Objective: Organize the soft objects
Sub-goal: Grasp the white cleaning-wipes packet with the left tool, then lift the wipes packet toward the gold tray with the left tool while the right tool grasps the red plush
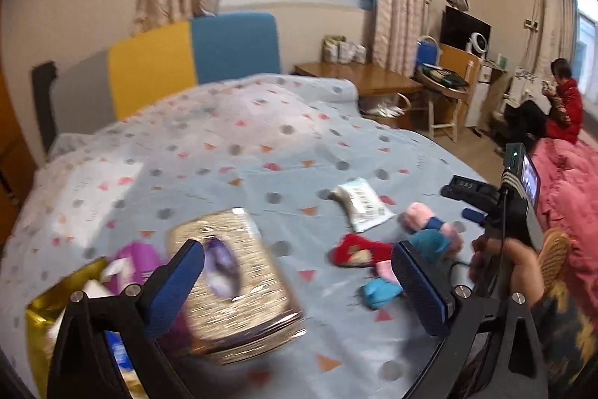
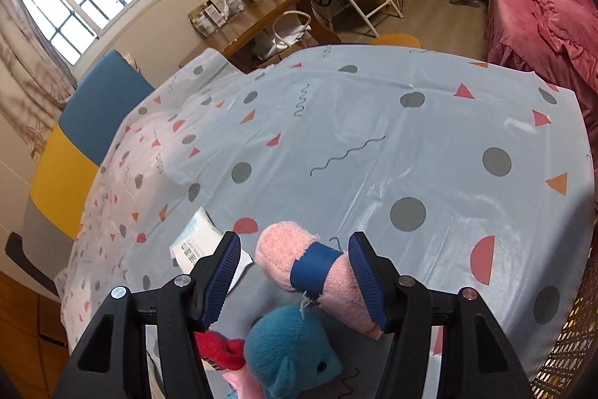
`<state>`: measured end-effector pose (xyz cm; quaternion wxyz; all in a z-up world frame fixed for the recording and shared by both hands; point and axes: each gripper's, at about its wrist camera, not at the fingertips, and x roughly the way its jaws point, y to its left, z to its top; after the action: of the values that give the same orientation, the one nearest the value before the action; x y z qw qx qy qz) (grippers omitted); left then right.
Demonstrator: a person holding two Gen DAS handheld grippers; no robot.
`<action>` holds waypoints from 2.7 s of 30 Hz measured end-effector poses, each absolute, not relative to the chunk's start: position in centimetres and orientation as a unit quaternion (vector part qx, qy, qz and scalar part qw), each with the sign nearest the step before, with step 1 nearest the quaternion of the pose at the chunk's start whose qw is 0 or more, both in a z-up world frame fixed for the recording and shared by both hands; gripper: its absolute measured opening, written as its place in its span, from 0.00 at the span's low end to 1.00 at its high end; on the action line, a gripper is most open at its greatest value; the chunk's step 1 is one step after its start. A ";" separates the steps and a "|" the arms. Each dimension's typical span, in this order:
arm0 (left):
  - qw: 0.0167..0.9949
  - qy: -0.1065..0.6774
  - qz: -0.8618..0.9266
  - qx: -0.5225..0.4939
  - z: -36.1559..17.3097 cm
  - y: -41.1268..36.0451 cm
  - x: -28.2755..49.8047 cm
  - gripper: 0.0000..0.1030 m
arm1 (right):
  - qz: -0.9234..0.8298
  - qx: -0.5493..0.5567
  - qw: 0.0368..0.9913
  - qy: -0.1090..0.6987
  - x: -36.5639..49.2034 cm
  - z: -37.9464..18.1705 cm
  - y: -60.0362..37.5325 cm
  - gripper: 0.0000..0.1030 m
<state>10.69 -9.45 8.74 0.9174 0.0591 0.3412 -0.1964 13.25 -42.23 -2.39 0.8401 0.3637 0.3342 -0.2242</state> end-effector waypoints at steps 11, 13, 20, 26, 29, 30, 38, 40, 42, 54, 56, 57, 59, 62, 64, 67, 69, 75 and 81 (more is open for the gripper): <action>0.872 0.444 -0.196 0.060 3.2 -19.8 20.3 0.98 | -0.213 0.409 0.839 0.289 12.1 -1.6 -43.5 0.59; 0.863 0.465 -0.186 0.061 1.8 -21.2 22.2 0.98 | -0.206 0.415 0.839 0.287 12.2 -1.6 -43.5 0.59; 0.829 0.530 -0.172 0.041 -3.3 -25.7 27.7 0.97 | -0.178 0.430 0.842 0.272 12.2 -1.3 -43.6 0.59; 0.813 0.560 -0.159 0.019 -6.3 -28.7 30.9 0.98 | -0.155 0.475 0.822 0.272 12.2 -2.4 -44.3 0.59; 0.806 0.571 -0.151 0.022 -7.4 -29.9 32.0 0.98 | -0.148 0.488 0.817 0.270 12.2 -2.7 -44.5 0.59; 0.803 0.577 -0.147 0.020 -7.9 -30.2 32.4 0.98 | -0.144 0.491 0.816 0.270 12.2 -2.8 -44.5 0.59; 0.804 0.570 -0.162 0.052 -9.6 -30.0 32.4 0.55 | -0.133 0.504 0.807 0.277 12.4 -3.2 -44.5 0.59; 0.805 0.571 -0.152 0.052 -9.3 -29.1 32.3 0.54 | -0.132 0.506 0.806 0.278 12.4 -3.3 -44.5 0.59; 0.807 0.569 -0.151 0.047 -8.9 -28.1 32.0 0.54 | -0.132 0.504 0.806 0.281 12.5 -3.3 -44.4 0.59; 0.848 0.509 -0.147 0.019 -1.9 -22.3 29.4 0.54 | -0.096 0.471 0.806 0.345 14.5 -4.2 -42.4 0.59; 0.852 0.503 -0.148 0.013 -0.9 -21.6 28.8 0.54 | -0.082 0.458 0.809 0.359 15.1 -4.2 -41.7 0.59; 0.853 0.499 -0.149 0.008 -0.4 -21.1 28.5 0.54 | -0.075 0.449 0.812 0.366 15.4 -4.1 -41.3 0.59; 0.855 0.495 -0.152 0.003 0.0 -20.5 28.0 0.54 | -0.058 0.418 0.821 0.385 16.2 -3.9 -40.0 0.59; 0.857 0.493 -0.153 -0.005 0.6 -19.5 27.0 0.54 | -0.026 0.349 0.840 0.414 17.5 -3.4 -37.2 0.59; 0.860 0.486 -0.155 -0.008 1.0 -18.8 26.5 0.54 | -0.008 0.298 0.850 0.434 18.4 -3.2 -35.2 0.59; 0.866 0.476 -0.153 -0.006 1.9 -17.5 25.8 0.54 | 0.025 0.218 0.849 0.480 19.9 -4.0 -31.8 0.59; 0.867 0.475 -0.152 -0.009 2.4 -16.7 25.7 0.54 | 0.013 0.156 0.854 0.496 20.4 -4.4 -30.1 0.59; 0.871 0.468 -0.149 -0.019 3.8 -14.7 25.5 0.54 | -0.004 0.053 0.852 0.520 21.2 -6.0 -27.4 0.61; 0.888 0.442 -0.124 -0.039 6.5 -10.4 25.0 0.54 | 0.003 -0.027 0.851 0.524 21.6 -7.0 -25.7 0.41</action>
<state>25.05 -10.44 6.52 0.8877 -0.0386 0.4417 -0.1245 21.62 -25.69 -6.96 0.8511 -0.0273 0.5243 0.0030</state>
